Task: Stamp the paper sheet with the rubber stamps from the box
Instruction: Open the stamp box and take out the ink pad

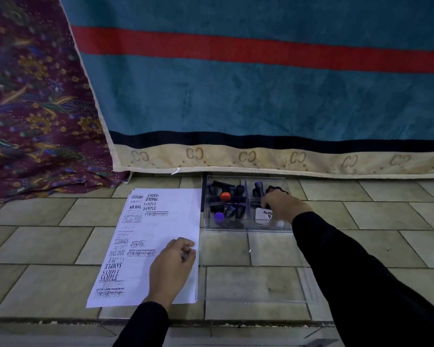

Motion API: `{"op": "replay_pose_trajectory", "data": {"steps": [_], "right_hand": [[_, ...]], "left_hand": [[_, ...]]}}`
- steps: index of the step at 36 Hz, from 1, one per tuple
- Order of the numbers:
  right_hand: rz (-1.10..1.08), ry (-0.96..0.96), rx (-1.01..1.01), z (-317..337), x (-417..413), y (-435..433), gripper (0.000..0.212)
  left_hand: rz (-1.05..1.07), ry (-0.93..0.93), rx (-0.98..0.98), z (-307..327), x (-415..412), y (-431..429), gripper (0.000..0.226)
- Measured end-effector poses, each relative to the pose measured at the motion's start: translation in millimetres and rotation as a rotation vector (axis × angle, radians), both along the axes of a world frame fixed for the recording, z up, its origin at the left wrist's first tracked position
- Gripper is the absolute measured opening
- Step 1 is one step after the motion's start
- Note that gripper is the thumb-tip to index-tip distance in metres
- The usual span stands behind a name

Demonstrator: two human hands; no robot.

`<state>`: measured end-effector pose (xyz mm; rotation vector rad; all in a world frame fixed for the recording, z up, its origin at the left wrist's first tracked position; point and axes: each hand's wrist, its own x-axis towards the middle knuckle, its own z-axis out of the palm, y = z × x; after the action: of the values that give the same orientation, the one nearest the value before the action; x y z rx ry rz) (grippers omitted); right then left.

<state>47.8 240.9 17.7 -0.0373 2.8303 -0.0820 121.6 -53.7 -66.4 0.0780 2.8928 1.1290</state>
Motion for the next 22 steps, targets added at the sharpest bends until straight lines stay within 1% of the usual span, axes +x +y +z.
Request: {"op": "replay_pose_trajectory", "data": {"steps": [4, 7, 10, 13, 16, 18, 20, 22], "right_hand": [[-0.007, 0.053, -0.030, -2, 1, 7, 0.043], [-0.029, 0.090, -0.102, 1, 0, 14, 0.032], [-0.068, 0.129, -0.171, 7, 2, 17, 0.027], [-0.104, 0.202, -0.251, 18, 8, 17, 0.027], [-0.130, 0.287, -0.416, 30, 23, 9, 0.025], [-0.100, 0.334, -0.508, 37, 38, -6, 0.029], [-0.044, 0.337, -0.530, 39, 55, -28, 0.036], [0.008, 0.294, -0.548, 30, 71, -48, 0.038]], "left_hand": [[0.000, -0.016, 0.001, 1, -1, 0, 0.010], [-0.009, -0.037, 0.000, 2, -2, -1, 0.009], [-0.011, -0.045, -0.002, 3, -3, -1, 0.009], [-0.008, -0.034, 0.001, 2, -2, -1, 0.009], [-0.005, -0.024, 0.014, 1, -1, -2, 0.010], [-0.003, -0.027, 0.032, 2, -2, -2, 0.009], [0.000, -0.035, 0.056, 4, -3, -2, 0.009], [-0.002, -0.030, 0.095, 8, -3, -1, 0.009]]}}
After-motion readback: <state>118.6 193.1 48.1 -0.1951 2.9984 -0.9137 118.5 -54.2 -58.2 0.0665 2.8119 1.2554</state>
